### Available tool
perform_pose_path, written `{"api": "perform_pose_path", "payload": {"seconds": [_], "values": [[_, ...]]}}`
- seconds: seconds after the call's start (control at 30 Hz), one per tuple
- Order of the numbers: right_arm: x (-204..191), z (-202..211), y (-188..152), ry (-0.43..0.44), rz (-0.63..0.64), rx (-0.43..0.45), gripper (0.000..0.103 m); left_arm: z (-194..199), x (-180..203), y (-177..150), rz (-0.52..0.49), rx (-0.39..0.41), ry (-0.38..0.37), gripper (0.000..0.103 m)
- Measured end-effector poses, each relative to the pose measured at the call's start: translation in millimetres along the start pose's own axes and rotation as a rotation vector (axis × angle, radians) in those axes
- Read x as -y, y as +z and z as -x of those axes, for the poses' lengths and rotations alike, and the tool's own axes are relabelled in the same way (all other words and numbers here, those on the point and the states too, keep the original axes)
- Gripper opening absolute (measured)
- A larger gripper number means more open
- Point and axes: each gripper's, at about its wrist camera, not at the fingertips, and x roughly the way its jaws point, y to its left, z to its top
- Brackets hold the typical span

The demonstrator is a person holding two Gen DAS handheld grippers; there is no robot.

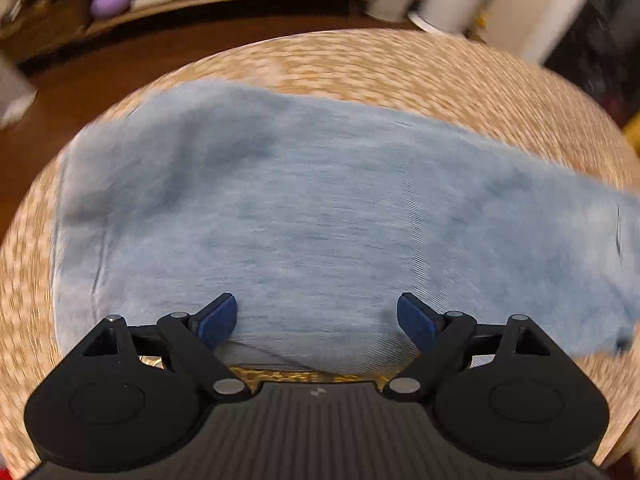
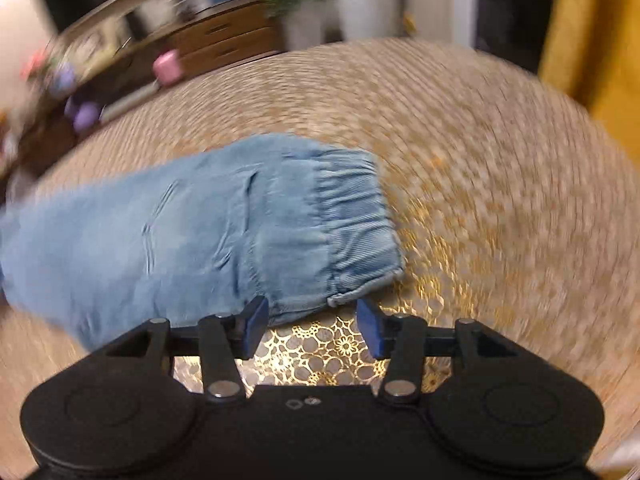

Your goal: Fold clothes

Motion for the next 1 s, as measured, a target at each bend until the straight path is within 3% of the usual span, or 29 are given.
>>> {"api": "perform_pose_path", "payload": {"seconds": [0.1,0.2,0.3,0.37,0.43,0.53,0.67,0.8,1.0], "values": [[9,-8,5,0.017,-0.111,-0.003,0.103,-5,-15,-1,0.058,-0.003,-0.030,0.088],[16,-15,9,0.022,-0.195,-0.007,0.103,-10,-2,2,-0.029,-0.034,0.017,0.088],[8,-11,11,-0.023,-0.149,0.007,0.103,-5,10,7,-0.127,-0.062,0.052,0.088],[3,-3,15,-0.061,-0.069,0.025,0.103,16,4,12,-0.151,-0.015,0.037,0.088],[-2,3,20,-0.089,0.004,0.040,0.103,38,-15,21,-0.104,0.038,0.042,0.088],[2,-7,31,-0.099,0.012,0.040,0.103,62,-57,31,0.024,0.084,0.104,0.088],[7,-25,35,-0.057,-0.009,0.026,0.103,63,-96,22,0.161,0.037,0.126,0.088],[-7,-28,32,-0.085,0.045,0.039,0.103,44,-110,5,0.194,-0.036,0.157,0.088],[-40,-20,30,-0.134,0.163,0.088,0.103,26,-113,3,0.296,-0.003,0.096,0.088]]}}
